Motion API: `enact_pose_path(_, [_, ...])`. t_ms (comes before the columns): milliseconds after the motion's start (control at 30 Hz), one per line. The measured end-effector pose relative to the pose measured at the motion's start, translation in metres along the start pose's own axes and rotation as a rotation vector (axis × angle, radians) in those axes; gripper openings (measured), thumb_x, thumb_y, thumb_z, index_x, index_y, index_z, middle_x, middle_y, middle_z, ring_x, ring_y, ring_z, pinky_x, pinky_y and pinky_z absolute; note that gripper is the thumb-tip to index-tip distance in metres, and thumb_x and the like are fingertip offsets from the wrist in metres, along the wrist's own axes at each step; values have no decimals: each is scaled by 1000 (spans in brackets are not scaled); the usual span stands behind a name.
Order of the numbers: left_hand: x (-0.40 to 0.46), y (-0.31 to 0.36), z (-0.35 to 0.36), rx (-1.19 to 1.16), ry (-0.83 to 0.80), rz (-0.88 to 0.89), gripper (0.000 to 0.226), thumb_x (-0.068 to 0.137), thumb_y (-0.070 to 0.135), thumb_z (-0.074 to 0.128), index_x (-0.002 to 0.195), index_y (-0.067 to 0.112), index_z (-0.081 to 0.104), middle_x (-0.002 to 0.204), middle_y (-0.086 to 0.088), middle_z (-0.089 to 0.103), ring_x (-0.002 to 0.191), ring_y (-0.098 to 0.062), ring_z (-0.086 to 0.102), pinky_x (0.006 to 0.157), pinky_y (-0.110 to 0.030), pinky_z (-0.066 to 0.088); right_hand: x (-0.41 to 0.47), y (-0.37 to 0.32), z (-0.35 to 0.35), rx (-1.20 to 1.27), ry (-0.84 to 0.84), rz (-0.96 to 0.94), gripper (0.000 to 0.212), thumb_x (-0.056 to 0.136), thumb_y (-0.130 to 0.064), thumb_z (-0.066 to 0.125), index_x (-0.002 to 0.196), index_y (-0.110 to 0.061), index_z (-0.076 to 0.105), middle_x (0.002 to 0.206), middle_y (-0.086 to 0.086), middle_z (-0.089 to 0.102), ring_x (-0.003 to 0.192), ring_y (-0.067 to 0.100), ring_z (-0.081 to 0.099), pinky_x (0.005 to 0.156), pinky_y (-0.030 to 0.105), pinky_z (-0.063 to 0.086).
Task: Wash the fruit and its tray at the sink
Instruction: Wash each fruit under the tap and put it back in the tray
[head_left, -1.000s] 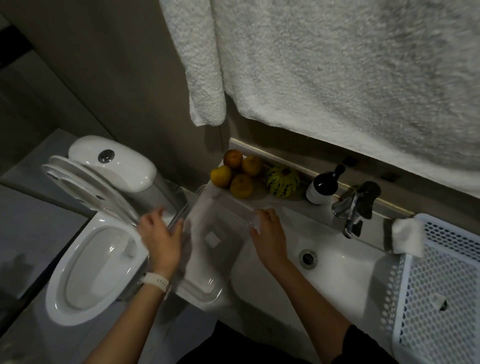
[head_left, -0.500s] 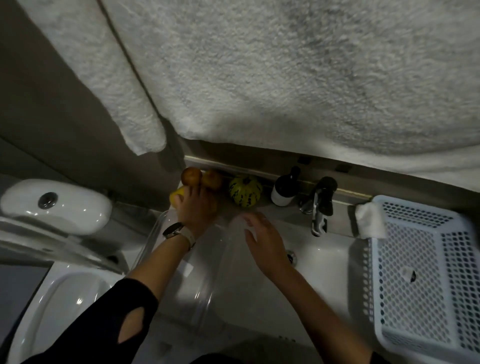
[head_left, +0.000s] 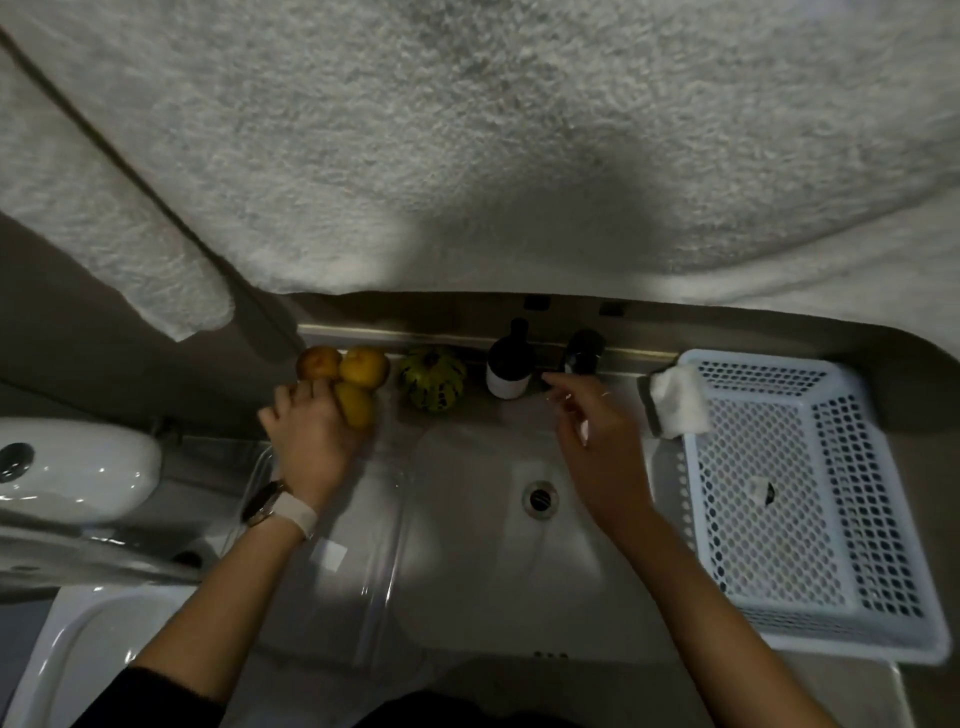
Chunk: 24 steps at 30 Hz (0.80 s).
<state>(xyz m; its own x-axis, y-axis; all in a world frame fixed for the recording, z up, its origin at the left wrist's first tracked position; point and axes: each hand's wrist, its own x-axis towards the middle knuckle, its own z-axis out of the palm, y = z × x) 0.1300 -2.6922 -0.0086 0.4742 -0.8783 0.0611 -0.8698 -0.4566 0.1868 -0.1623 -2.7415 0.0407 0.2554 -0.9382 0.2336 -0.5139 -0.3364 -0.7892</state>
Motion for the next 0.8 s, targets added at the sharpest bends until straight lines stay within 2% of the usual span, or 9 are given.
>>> enact_pose_path(67, [-14,7,-12,-191,55,15,54,66,40,84,101,7,59,100,-17,62,95,-37,54,76,-43,37,6,8,-10,-61,6,13,39,90,-2,57,125,-21,58,105,-2,59,86,9,57,76,23,49])
enact_pose_path(133, [-32,26,-16,-420,6,50,47,67,40,83,97,13,60,93,-4,62,84,-25,59,68,-36,44,14,15,-16,-115,-26,29,43,87,-5,63,127,-21,57,110,1,56,87,10,55,77,26,50])
enact_pose_path(233, [-59,70,-2,-708,-243,-43,56,65,36,87,110,22,58,101,8,60,87,-9,57,72,-25,45,25,24,-21,-212,-103,17,43,86,-10,67,127,-21,57,125,6,52,97,18,58,80,26,48])
enact_pose_path(333, [-73,109,27,-941,-520,-158,59,65,22,89,109,28,51,103,9,59,84,0,55,65,-11,43,34,30,-27,-311,-173,-25,36,85,-11,68,120,-16,63,121,8,50,99,21,58,77,28,49])
enact_pose_path(433, [-69,140,50,-1116,-763,-324,51,75,12,81,113,20,48,113,-7,56,86,-10,58,60,-18,52,38,37,-36,-335,-243,-26,33,81,-14,74,114,-11,68,116,10,51,101,25,57,82,30,49])
enact_pose_path(567, [-61,168,64,-1250,-1049,-462,26,92,16,64,114,22,52,113,-9,60,90,-22,64,64,-28,56,38,41,-41,-372,-333,-37,38,78,-10,76,116,-10,69,121,13,52,105,28,58,88,32,50])
enact_pose_path(633, [-58,176,68,-1325,-1113,-530,9,97,16,56,104,21,58,102,-9,62,87,-21,62,71,-32,56,38,40,-42,-382,-348,-62,34,83,-7,70,117,-8,68,123,16,53,105,30,59,88,34,52])
enact_pose_path(700, [-58,184,72,-1374,-1149,-579,9,98,16,54,95,19,61,94,-8,60,85,-22,60,78,-37,53,39,40,-44,-390,-363,-75,32,88,-7,65,120,-6,66,127,17,52,106,31,59,89,38,52])
enact_pose_path(800, [-58,186,82,-1412,-1212,-653,11,99,8,51,104,12,60,105,-11,56,90,-25,58,83,-38,54,41,37,-47,-367,-382,-46,32,93,-10,59,124,-8,63,134,16,48,112,29,55,93,39,49])
